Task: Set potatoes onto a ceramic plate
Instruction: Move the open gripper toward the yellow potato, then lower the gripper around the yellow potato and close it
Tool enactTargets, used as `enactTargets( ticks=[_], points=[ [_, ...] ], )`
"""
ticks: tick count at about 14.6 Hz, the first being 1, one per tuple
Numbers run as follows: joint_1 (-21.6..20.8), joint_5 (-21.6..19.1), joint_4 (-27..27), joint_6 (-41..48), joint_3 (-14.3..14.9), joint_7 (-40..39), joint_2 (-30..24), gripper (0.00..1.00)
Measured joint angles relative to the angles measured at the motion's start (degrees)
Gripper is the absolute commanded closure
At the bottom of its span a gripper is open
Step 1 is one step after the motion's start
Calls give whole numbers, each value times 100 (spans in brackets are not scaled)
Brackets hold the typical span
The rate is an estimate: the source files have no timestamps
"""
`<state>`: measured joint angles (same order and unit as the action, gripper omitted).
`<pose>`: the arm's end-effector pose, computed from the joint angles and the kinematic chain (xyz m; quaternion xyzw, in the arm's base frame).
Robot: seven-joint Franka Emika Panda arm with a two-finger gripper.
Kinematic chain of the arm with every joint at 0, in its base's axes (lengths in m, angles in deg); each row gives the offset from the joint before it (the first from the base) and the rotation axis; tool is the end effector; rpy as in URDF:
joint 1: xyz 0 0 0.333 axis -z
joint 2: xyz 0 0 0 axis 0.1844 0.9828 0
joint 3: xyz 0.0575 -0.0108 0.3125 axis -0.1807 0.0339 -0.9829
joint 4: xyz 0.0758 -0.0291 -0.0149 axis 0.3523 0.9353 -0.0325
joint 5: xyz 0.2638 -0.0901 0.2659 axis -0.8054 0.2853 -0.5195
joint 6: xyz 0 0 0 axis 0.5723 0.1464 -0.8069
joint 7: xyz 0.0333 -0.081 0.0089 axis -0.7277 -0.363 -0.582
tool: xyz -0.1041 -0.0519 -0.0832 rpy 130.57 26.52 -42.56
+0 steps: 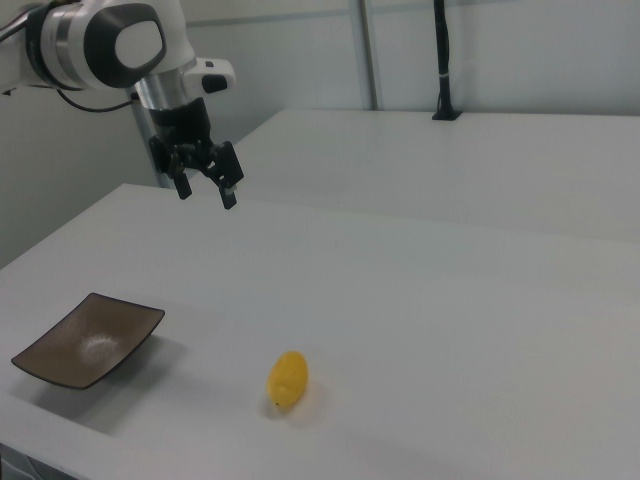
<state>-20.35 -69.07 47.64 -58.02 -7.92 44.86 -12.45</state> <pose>0.5423 0.0718 0.5698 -0.9994 -0.0263 -0.0193 0.0067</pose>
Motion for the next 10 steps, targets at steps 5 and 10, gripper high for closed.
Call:
enactTargets(
  ticks=[5, 10],
  points=[
    [-18, 0, 105, 1037, -12, 0, -16, 0],
    [67, 20, 959, 1261, 4, 0, -406, 0]
  ],
)
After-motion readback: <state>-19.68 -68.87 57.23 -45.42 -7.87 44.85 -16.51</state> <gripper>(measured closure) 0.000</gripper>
